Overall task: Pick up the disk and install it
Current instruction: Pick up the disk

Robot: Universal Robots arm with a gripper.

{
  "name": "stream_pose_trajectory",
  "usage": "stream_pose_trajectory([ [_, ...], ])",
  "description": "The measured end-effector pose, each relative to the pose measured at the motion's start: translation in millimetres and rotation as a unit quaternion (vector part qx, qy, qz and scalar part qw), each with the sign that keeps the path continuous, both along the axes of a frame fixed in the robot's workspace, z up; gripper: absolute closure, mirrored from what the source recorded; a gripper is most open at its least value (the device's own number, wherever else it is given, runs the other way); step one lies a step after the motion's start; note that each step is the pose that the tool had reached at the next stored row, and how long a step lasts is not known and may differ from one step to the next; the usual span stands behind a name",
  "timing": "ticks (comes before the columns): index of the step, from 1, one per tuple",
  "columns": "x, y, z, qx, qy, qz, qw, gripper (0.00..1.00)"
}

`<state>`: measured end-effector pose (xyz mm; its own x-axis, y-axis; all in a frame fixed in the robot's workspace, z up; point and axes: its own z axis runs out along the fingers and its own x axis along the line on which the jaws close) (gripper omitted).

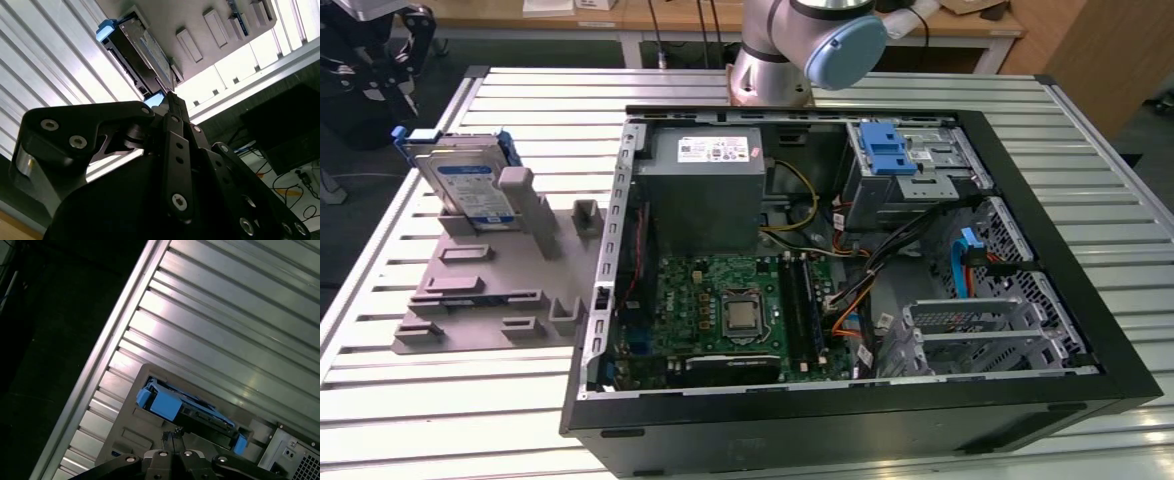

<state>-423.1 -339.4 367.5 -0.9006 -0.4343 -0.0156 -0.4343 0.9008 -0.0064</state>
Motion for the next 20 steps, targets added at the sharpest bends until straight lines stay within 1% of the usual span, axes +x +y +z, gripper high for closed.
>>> stream_pose_trajectory([
  [5, 0.0, 0.0, 0.0, 0.0000, 0.0000, 0.003, 1.0000, 0.89],
  [11, 0.0, 0.0, 0.0, 0.0000, 0.0000, 0.019, 0.9998, 0.89],
  [15, 0.0, 0.0, 0.0, 0.0000, 0.0000, 0.033, 0.9994, 0.89],
  [20, 0.0, 0.0, 0.0, 0.0000, 0.0000, 0.051, 0.9987, 0.89],
])
